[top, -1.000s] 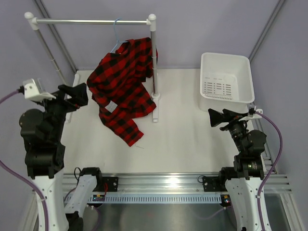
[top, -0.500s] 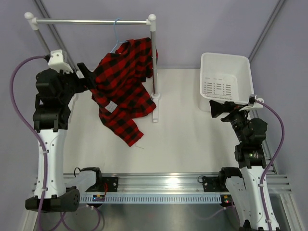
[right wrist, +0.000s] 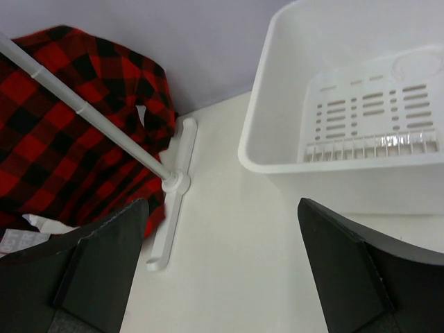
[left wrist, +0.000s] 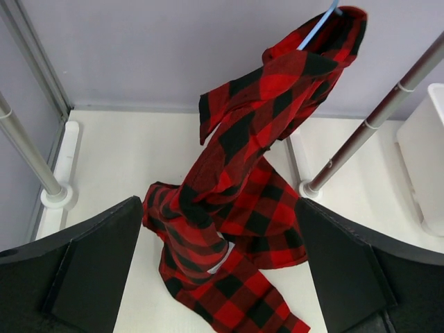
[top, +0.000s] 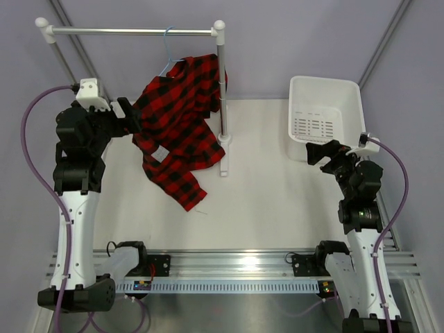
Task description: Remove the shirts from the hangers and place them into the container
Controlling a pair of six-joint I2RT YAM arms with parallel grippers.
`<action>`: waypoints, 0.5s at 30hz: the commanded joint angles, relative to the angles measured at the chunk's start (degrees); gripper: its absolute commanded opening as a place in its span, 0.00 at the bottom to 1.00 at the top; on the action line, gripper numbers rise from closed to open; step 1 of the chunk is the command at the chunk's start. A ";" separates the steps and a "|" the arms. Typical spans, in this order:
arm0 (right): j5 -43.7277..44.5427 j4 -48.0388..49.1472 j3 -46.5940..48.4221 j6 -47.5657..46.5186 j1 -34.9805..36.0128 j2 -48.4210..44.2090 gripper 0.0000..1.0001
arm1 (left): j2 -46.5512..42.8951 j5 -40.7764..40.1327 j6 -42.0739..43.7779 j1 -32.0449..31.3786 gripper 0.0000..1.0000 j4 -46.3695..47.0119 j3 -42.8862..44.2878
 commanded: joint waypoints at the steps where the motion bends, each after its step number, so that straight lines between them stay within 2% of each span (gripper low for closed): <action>1: -3.78 -6.92 5.07 1.72 -0.21 2.70 1.00 | -3.41 3.57 0.50 0.18 0.99 4.38 -1.26; 8: -9.32 -5.08 3.85 5.85 -0.21 2.44 0.99 | -3.69 3.56 4.26 0.09 0.99 3.33 -0.92; 13: -14.16 -9.73 9.45 4.10 -0.12 4.89 0.99 | -1.14 5.59 7.27 0.18 0.99 2.01 0.75; 15: -13.98 -13.68 11.75 2.34 -0.12 5.86 0.99 | -0.35 9.71 7.27 0.09 0.98 2.36 1.80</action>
